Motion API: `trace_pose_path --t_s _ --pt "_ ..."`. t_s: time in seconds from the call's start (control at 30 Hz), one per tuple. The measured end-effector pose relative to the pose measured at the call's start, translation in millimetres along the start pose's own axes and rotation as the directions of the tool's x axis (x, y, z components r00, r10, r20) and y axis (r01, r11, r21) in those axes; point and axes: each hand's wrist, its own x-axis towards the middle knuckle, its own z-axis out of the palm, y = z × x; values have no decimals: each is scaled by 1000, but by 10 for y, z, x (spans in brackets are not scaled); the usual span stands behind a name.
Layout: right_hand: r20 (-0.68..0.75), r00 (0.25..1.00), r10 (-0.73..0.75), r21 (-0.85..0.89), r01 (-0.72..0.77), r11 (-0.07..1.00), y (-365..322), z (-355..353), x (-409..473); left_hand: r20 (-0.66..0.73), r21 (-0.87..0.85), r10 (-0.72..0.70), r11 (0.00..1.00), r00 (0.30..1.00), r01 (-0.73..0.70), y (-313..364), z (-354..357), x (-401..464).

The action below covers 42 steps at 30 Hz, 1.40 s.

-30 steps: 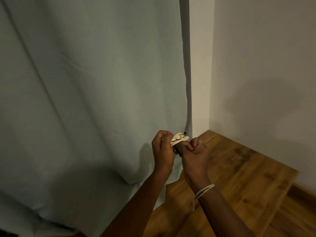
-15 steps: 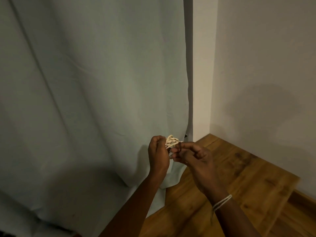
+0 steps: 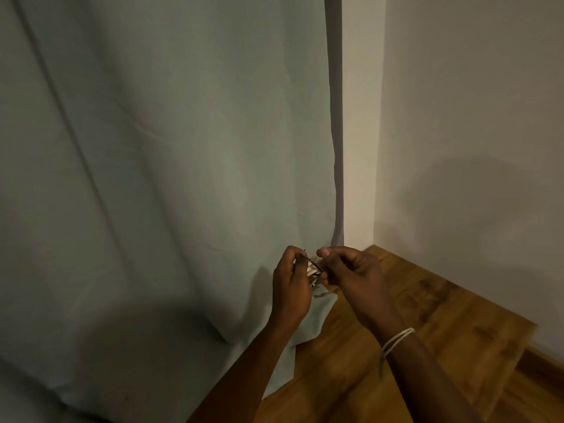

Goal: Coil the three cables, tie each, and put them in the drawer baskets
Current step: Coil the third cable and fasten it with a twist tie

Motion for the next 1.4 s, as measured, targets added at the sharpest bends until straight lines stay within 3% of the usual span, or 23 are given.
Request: trace_pose_path --t_s 0.2,0.3,0.53,0.67,0.8,0.97,1.17,1.4 --pt "61 994 -87 -117 94 989 -39 15 68 24 3 81 997 996 -81 -20 -4 10" --pt "-9 997 -71 -151 69 986 -12 4 108 22 36 93 995 995 -94 -8 -4 13" --pt "7 998 -63 -183 64 981 -36 5 143 49 135 155 978 987 -160 -26 -30 2" --pt "-53 995 -83 -178 72 981 -30 -14 156 46 158 167 972 985 -172 -3 -16 -4" --pt "-9 998 -65 -172 62 983 -60 -57 143 45 168 174 969 984 -179 11 -40 8" --pt "52 996 76 -219 -63 974 -83 -120 173 49 235 200 950 978 -206 -53 -88 19" --pt "47 999 5 -387 14 922 -141 -110 175 82 299 303 901 949 -313 -13 -42 -24" --pt "30 990 136 -78 -133 988 -216 -99 149 106 337 409 843 906 -420 -37 -32 -65"
